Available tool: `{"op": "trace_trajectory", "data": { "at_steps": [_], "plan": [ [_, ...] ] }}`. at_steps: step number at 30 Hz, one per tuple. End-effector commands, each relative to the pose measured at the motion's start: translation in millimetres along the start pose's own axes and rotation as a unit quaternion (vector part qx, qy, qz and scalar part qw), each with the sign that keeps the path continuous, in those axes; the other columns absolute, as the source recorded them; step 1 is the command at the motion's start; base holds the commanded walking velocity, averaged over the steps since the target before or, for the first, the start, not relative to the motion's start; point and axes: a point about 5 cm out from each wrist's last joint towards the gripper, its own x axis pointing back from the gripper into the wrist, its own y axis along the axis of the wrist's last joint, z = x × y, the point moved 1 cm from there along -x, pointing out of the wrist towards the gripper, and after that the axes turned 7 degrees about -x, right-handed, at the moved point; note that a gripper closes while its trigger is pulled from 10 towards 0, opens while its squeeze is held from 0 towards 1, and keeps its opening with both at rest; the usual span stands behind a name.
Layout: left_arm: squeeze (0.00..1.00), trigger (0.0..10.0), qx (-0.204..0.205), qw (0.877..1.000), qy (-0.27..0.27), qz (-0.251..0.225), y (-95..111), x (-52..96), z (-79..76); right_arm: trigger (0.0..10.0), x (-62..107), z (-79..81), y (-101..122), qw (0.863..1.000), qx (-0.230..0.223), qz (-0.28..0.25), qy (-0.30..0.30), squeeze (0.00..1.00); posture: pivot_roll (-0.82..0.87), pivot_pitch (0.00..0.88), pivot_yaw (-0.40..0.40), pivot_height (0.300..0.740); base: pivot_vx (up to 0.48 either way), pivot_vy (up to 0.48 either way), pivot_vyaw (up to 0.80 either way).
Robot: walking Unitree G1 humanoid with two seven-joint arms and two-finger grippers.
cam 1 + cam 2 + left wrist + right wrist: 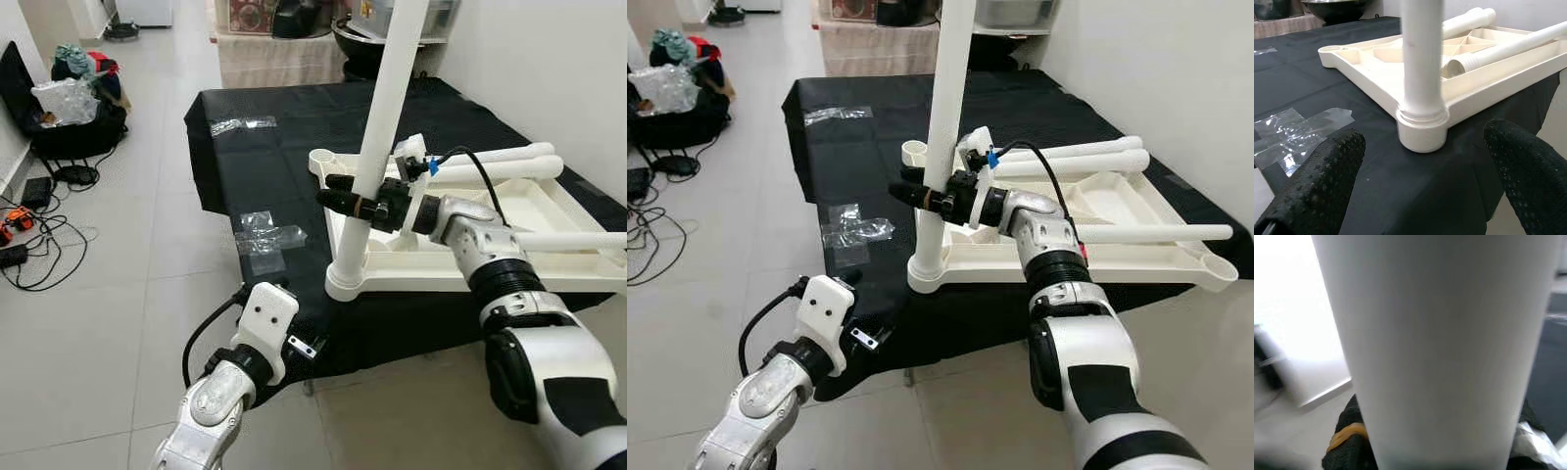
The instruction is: Building children table
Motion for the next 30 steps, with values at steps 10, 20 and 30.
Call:
{"op": "trace_trajectory", "data": {
  "at_steps": [10,20,30],
  "plan": [
    [0.00,10.0,0.002,1.000,-0.002,0.005,-4,-0.1,-1.6,0.0,53.0,-63.1,10,0.843,0.031,-0.067,-0.532,0.00,0.02,0.000,-0.086,0.740,0.000,0.000,0.00],
    [0.00,10.0,0.002,1.000,-0.001,0.005,-3,-1.8,-1.4,10.0,43.6,-49.2,-9,0.805,0.023,-0.097,-0.585,1.00,0.02,0.009,-0.090,0.740,0.000,0.000,0.00],
    [0.00,10.0,0.005,1.000,0.002,0.008,-5,-0.5,-1.1,10.0,24.0,-25.8,-6,0.835,0.096,-0.149,-0.520,0.00,0.02,0.013,-0.092,0.740,0.000,0.000,0.00]
  ]
}}
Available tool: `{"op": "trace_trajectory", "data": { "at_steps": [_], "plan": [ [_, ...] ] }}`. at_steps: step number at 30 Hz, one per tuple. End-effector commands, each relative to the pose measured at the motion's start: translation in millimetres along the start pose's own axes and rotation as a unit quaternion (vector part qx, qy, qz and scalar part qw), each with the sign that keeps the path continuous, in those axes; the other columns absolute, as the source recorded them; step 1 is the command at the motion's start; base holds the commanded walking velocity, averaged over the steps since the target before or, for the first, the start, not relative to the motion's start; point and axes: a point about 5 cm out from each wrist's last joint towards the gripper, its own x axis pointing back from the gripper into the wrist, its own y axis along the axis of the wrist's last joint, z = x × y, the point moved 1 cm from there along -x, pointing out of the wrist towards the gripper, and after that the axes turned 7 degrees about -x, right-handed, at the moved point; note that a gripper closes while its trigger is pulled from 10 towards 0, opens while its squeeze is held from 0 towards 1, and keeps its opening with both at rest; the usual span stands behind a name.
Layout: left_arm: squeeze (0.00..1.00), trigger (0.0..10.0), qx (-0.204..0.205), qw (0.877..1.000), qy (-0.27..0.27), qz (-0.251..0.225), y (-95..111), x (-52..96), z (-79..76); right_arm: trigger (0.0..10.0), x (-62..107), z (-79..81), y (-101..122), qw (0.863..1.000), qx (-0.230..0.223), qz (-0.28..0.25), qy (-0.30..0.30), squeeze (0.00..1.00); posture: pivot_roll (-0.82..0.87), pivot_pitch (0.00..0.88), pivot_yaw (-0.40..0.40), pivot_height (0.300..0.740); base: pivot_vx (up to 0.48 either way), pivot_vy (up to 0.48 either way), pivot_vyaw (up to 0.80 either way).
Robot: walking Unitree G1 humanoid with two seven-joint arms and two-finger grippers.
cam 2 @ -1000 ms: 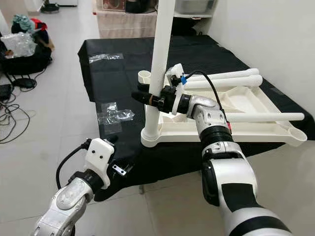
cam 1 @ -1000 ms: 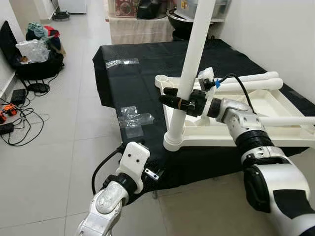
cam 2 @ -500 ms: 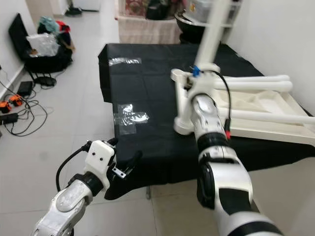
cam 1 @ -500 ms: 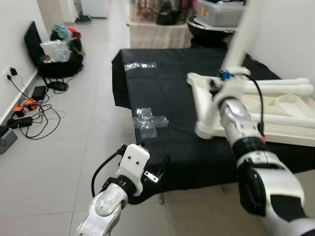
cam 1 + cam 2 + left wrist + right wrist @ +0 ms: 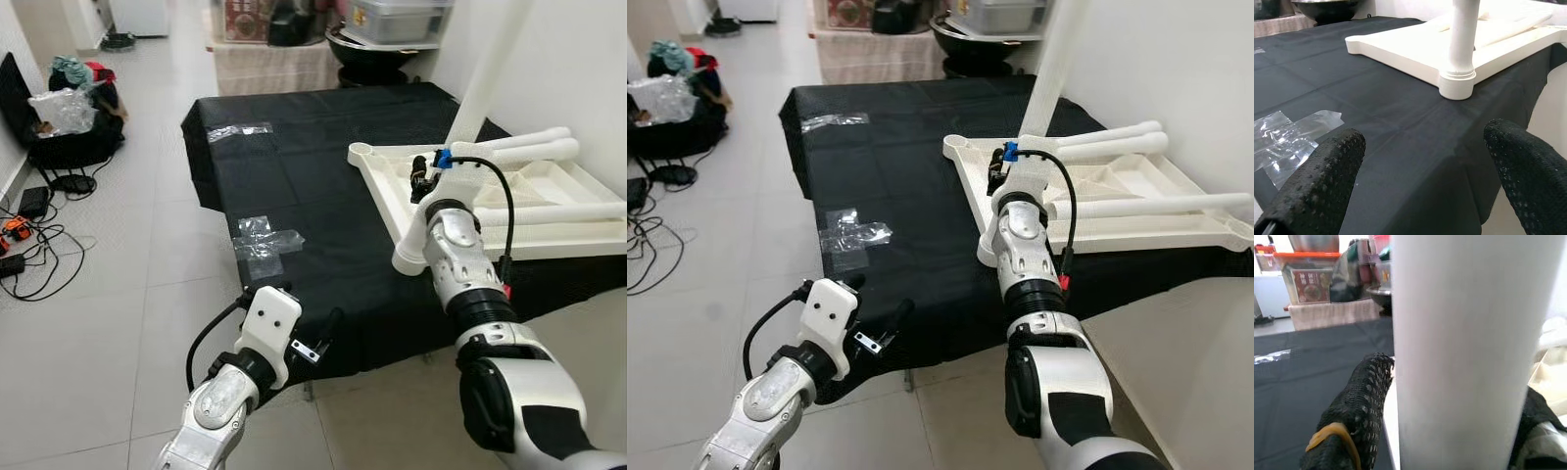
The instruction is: Building children table
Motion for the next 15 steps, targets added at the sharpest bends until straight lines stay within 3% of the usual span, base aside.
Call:
{"op": "trace_trajectory", "data": {
  "at_steps": [1,6,9,15],
  "plan": [
    [0.00,10.0,0.002,1.000,0.002,0.007,-4,0.6,-0.3,10.0,3.6,9.9,1,1.000,0.013,-0.017,0.016,0.00,0.02,0.013,-0.092,0.740,0.000,0.000,0.00],
    [0.00,10.0,0.001,1.000,0.003,0.009,-5,1.0,-0.2,10.0,16.2,3.9,-5,0.999,0.028,-0.028,0.016,0.00,0.02,0.006,-0.089,0.740,0.000,0.000,0.00],
    [0.00,10.0,0.001,1.000,0.003,0.014,-7,1.9,0.2,10.0,41.2,-10.1,-15,0.997,0.049,-0.048,0.024,0.00,0.01,0.003,-0.087,0.740,0.000,0.000,0.00],
    [0.00,10.0,0.000,1.000,0.011,0.016,-8,2.7,2.2,10.0,65.0,-17.3,-24,0.997,0.051,-0.049,0.037,0.00,0.01,0.002,-0.085,0.740,0.000,0.000,0.00]
  ]
}}
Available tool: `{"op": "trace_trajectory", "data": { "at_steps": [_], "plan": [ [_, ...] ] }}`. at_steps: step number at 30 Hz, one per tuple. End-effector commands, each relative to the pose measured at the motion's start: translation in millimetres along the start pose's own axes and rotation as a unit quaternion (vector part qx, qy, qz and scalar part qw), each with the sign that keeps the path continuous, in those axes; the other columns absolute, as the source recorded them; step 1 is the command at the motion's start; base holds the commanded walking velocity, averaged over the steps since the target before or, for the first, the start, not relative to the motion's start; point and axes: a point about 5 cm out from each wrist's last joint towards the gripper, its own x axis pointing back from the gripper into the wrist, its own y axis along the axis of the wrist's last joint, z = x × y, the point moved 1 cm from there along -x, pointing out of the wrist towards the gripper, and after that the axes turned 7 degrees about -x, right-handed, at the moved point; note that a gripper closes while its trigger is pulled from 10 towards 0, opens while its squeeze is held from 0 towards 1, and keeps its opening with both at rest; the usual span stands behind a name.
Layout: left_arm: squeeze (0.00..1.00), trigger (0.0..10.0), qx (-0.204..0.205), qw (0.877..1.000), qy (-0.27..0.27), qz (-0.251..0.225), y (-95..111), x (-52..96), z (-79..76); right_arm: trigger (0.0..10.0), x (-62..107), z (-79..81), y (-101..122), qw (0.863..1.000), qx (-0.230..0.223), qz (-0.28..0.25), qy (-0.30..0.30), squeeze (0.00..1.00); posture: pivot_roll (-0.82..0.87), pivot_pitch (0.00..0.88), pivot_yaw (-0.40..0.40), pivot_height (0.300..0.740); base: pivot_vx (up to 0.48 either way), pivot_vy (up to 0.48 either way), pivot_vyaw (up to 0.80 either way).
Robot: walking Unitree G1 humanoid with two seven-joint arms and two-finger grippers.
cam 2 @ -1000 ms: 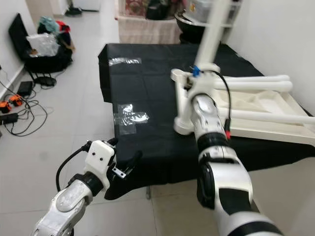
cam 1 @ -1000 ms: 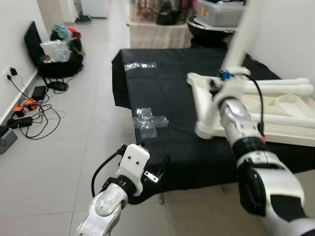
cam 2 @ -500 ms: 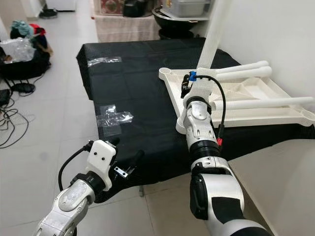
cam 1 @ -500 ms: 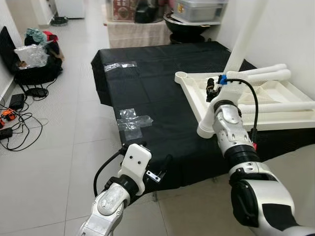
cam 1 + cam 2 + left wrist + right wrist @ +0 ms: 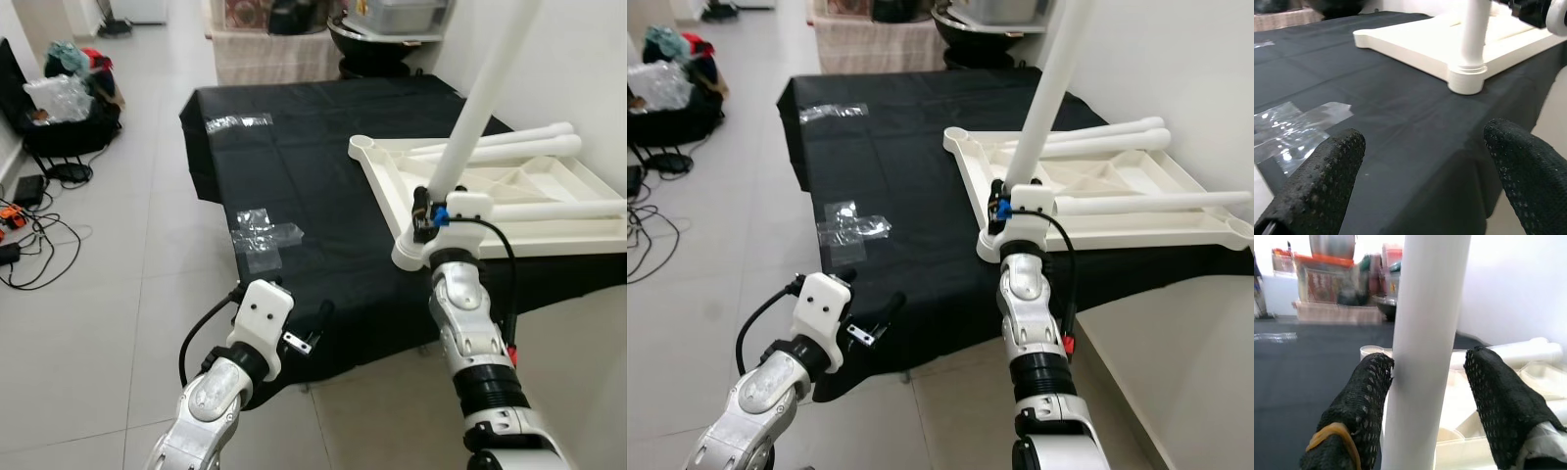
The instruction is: Building children table
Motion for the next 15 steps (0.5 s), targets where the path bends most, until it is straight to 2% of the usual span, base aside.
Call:
{"op": "trace_trajectory", "data": {
  "at_steps": [1,2,3,4,6,8,15],
  "plan": [
    [0.00,10.0,-0.005,1.000,0.012,0.008,-3,1.4,3.1,10.0,12.6,6.1,-1,1.000,-0.007,0.001,0.020,0.00,0.01,0.002,-0.081,0.740,0.000,0.000,0.00],
    [0.00,10.0,-0.005,1.000,0.012,0.008,-3,1.4,3.1,10.0,12.6,6.1,-1,1.000,-0.007,0.001,0.020,0.00,0.01,0.002,-0.081,0.740,0.000,0.000,0.00],
    [0.00,10.0,-0.007,1.000,0.024,0.008,-2,2.0,6.8,10.0,23.3,7.8,-2,1.000,-0.009,0.004,0.028,0.00,0.01,0.006,-0.077,0.740,0.000,0.000,0.00],
    [0.00,10.0,-0.007,1.000,0.024,0.008,-2,2.0,6.8,10.0,23.3,7.8,-2,1.000,-0.009,0.004,0.028,0.00,0.01,0.006,-0.077,0.740,0.000,0.000,0.00],
    [0.00,10.0,-0.008,0.999,0.041,0.005,2,4.0,12.4,10.0,36.9,9.0,-1,0.999,-0.006,0.006,0.033,0.00,0.01,0.006,-0.077,0.740,0.000,0.000,0.00],
    [0.00,10.0,-0.007,0.999,0.048,0.004,3,5.4,14.4,10.0,41.9,8.7,-2,0.999,-0.008,0.012,0.030,0.00,0.01,0.007,-0.075,0.740,0.000,0.000,-0.20],
    [0.00,10.0,-0.008,0.998,0.061,-0.002,6,8.2,18.6,10.0,54.6,4.8,-3,1.000,-0.003,0.025,0.014,0.00,0.01,0.008,-0.073,0.740,0.000,0.000,-0.74]
  ]
}}
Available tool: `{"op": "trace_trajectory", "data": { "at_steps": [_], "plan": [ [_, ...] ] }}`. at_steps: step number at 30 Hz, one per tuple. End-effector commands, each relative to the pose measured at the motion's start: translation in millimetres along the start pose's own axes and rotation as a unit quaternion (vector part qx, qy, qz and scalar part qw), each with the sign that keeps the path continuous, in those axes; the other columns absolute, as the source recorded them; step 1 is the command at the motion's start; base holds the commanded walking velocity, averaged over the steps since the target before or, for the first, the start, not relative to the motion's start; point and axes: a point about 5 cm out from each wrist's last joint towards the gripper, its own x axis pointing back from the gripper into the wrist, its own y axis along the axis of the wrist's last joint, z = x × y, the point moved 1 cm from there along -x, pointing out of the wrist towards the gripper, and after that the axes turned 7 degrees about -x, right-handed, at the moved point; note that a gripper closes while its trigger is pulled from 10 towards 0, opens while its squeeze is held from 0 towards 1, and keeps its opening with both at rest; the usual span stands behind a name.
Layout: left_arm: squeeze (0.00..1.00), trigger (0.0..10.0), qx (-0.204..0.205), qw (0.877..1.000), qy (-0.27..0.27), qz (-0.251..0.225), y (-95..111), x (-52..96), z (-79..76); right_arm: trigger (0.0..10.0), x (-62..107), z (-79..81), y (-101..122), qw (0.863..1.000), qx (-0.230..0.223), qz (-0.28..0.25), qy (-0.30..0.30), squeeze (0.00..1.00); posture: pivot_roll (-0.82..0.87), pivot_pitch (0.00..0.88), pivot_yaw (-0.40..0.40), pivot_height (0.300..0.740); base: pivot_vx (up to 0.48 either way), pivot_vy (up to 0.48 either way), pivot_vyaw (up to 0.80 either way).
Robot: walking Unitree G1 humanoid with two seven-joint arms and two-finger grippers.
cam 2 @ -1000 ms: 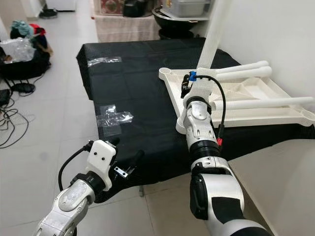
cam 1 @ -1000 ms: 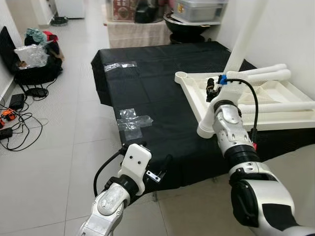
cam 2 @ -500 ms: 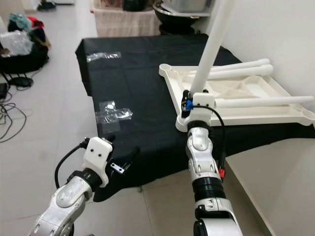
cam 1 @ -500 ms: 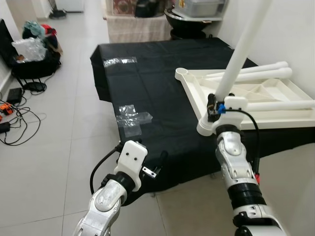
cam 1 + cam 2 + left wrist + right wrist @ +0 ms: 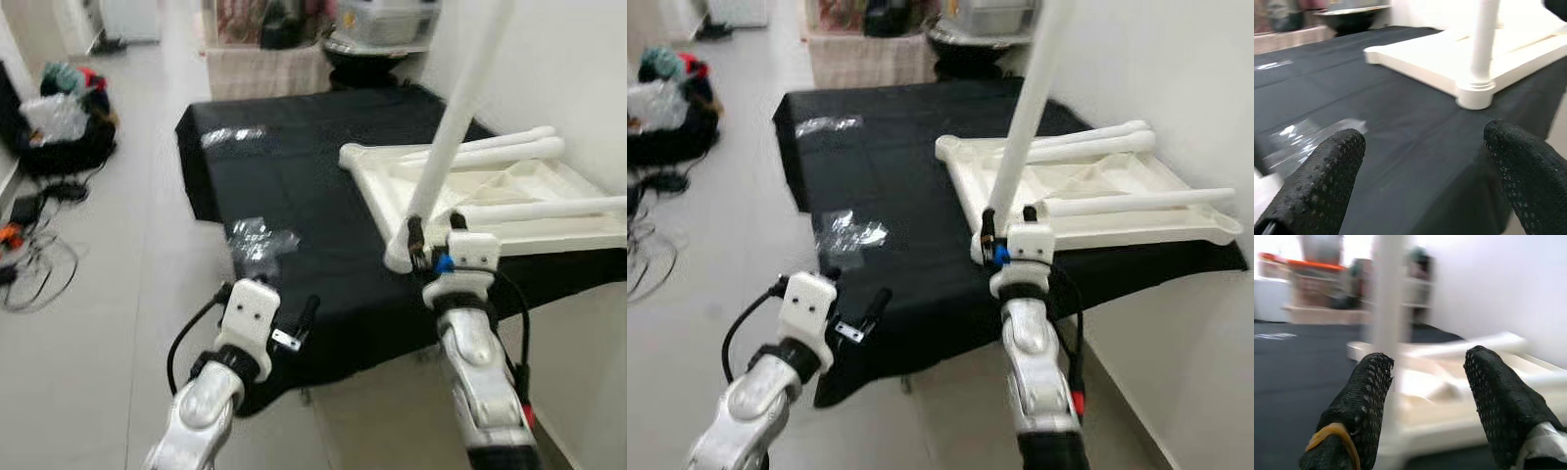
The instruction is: Building children table
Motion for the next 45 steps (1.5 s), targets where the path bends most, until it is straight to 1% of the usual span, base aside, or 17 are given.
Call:
{"op": "trace_trajectory", "data": {
  "at_steps": [1,5,9,13,14,19,26,29,32,34,35,39,43,44,45],
  "plan": [
    [0.00,10.0,-0.002,1.000,0.003,-0.001,2,0.9,0.5,10.0,4.0,-2.4,-2,1.000,0.003,0.009,-0.010,0.00,0.01,0.008,-0.073,0.740,0.000,0.000,-0.80],
    [0.00,10.0,-0.003,1.000,0.014,-0.005,4,-0.3,5.1,10.0,6.1,-3.3,-3,1.000,0.007,0.013,-0.014,0.00,0.01,0.010,-0.072,0.740,0.000,0.000,0.00],
    [0.00,10.0,-0.006,1.000,0.018,-0.009,6,-2.1,8.9,10.0,3.2,-2.8,-3,1.000,0.002,0.020,-0.016,0.00,0.01,0.010,-0.072,0.740,0.000,0.000,0.00],
    [0.00,10.0,-0.007,1.000,0.022,-0.011,7,-3.0,9.9,10.0,0.0,-4.4,-2,0.999,0.000,0.024,-0.022,0.00,0.01,0.017,-0.070,0.740,0.261,0.000,0.00],
    [0.00,10.0,-0.008,1.000,0.022,-0.012,8,-3.1,10.3,10.0,-1.8,-7.2,-2,0.999,0.002,0.034,-0.032,0.00,0.01,0.023,-0.069,0.740,0.274,0.000,0.00],
    [0.00,10.0,-0.008,0.999,0.029,-0.012,9,-2.8,12.0,10.0,-1.7,-11.0,-3,0.998,0.001,0.044,-0.048,0.00,0.02,0.024,-0.070,0.740,0.272,0.000,0.00],
    [0.00,10.0,-0.009,1.000,0.024,-0.011,8,-3.7,10.6,10.0,-1.5,-12.4,-5,0.997,-0.002,0.050,-0.057,0.00,0.01,0.019,-0.070,0.740,0.269,0.000,0.00],
    [0.00,10.0,-0.007,1.000,0.018,-0.008,7,-4.4,8.5,10.0,-2.1,-14.2,-4,0.997,-0.002,0.053,-0.063,0.00,0.01,0.019,-0.069,0.740,0.000,0.000,0.00],
    [0.00,10.0,-0.003,1.000,0.017,-0.006,7,-4.5,7.9,10.0,-2.8,-18.5,-6,0.995,-0.003,0.060,-0.077,0.00,0.01,0.020,-0.069,0.740,0.000,0.000,0.00],
    [0.00,10.0,0.004,1.000,0.019,-0.008,7,-4.7,8.5,10.0,-2.5,-24.0,-9,0.993,0.005,0.069,-0.093,0.00,0.01,0.022,-0.069,0.740,0.000,0.000,0.00],
    [0.00,10.0,0.000,1.000,0.020,-0.008,8,-4.9,9.0,10.0,-1.9,-25.6,-11,0.992,0.010,0.074,-0.098,0.00,0.01,0.022,-0.069,0.740,0.000,0.000,0.00],
    [0.00,10.0,-0.002,1.000,0.022,-0.007,7,-5.1,9.3,10.0,1.6,-27.2,-15,0.991,0.011,0.085,-0.106,0.00,0.01,0.022,-0.065,0.740,0.000,0.000,0.00],
    [0.00,10.0,0.001,1.000,0.025,-0.004,7,-5.6,10.3,10.0,3.4,-27.7,-18,0.989,0.000,0.095,-0.110,0.00,0.01,0.022,-0.067,0.740,0.000,0.000,0.00],
    [0.00,10.0,0.002,1.000,0.026,-0.003,6,-5.7,10.5,10.0,1.0,-28.2,-18,0.990,-0.019,0.096,-0.104,0.00,0.01,0.023,-0.066,0.740,0.000,0.000,0.00],
    [0.00,10.0,0.002,1.000,0.026,-0.003,6,-5.7,10.5,10.0,1.0,-28.2,-18,0.990,-0.019,0.096,-0.104,0.00,0.01,0.023,-0.066,0.740,0.000,0.000,0.00]
  ]
}}
